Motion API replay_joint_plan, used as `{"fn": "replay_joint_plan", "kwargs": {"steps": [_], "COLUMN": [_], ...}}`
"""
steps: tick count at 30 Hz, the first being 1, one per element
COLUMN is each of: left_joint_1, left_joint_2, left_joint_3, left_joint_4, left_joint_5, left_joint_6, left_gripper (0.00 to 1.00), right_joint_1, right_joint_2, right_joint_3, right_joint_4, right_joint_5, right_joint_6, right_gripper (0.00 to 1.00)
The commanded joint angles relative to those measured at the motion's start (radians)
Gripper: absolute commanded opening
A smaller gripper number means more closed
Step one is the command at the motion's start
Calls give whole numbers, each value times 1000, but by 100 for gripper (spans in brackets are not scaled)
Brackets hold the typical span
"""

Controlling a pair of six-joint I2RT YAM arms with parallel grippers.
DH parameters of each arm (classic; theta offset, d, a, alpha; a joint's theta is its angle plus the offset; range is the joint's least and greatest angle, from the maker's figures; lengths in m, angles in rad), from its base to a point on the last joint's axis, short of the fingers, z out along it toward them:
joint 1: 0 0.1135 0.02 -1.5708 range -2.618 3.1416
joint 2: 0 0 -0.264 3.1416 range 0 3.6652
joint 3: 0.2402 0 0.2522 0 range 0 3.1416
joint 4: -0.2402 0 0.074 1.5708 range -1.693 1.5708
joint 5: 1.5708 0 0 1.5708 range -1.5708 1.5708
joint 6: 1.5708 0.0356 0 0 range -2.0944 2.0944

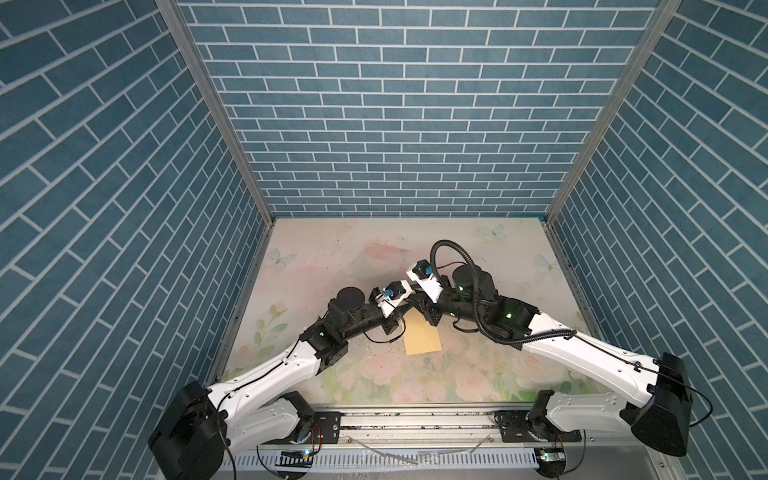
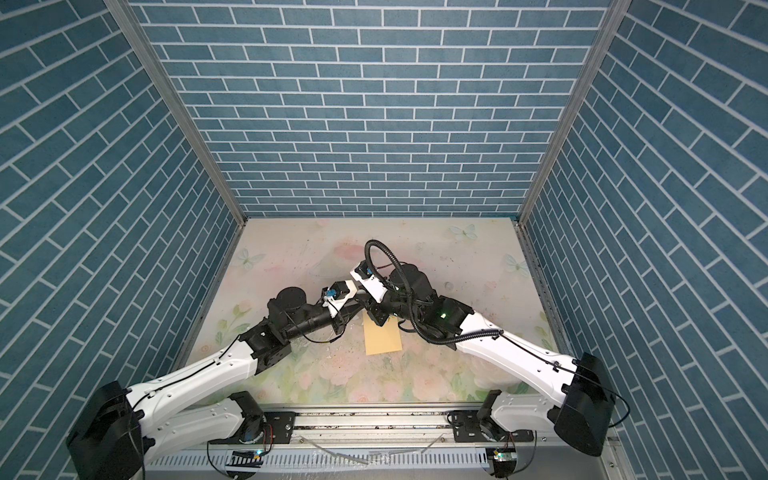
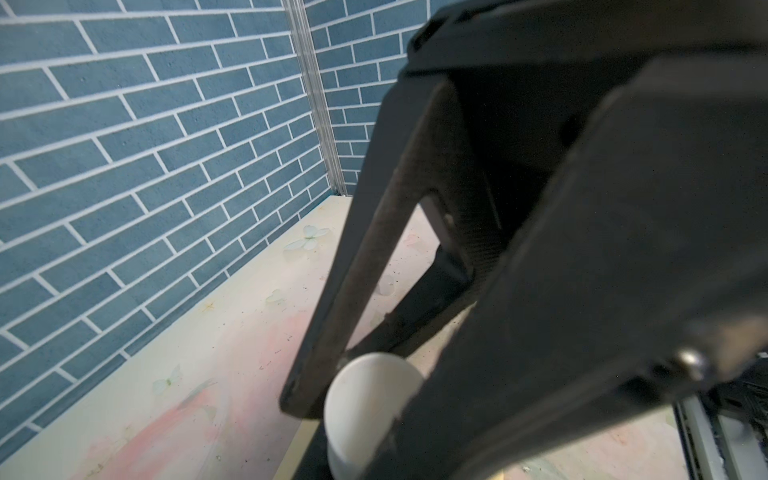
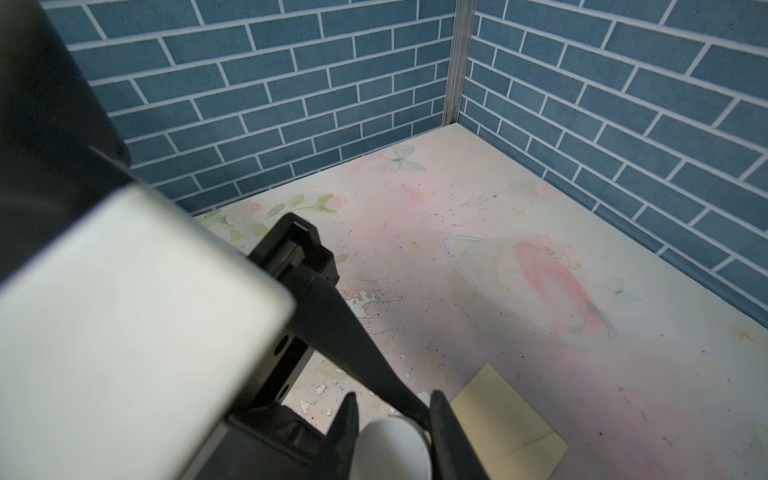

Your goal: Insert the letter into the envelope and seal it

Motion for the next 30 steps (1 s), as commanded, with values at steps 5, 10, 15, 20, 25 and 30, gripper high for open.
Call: {"fn": "replay_joint_plan", "kwargs": {"steps": [5, 10, 15, 20, 25, 30], "left_joint_1": [-6, -6, -6, -6, -6, -6], "left_joint_2": [10, 12, 6, -1, 0, 5], "left_joint_3": [15, 13, -7, -23, -27, -29], "left_joint_4": [21, 21, 28, 38, 47, 74], "left_joint_5": [11, 6, -11, -5, -3, 2], "left_joint_6": [-26, -34, -34, -37, -41, -54], "left_gripper": [0, 13, 45, 51, 51, 50], "right_joint_1": [3, 3, -20, -79, -123, -139], "right_joint_2": [16, -7, -55, -90, -96, -72], "right_joint_3": [53, 36, 10, -16, -35, -31], "right_joint_4": [-31, -3, 26, 58, 84, 88], "right_joint_5": [9, 16, 9, -96, -179, -235], "right_joint_6": [-13, 14, 72, 157, 214, 246], "right_gripper": [11, 5, 5, 4, 4, 4]}}
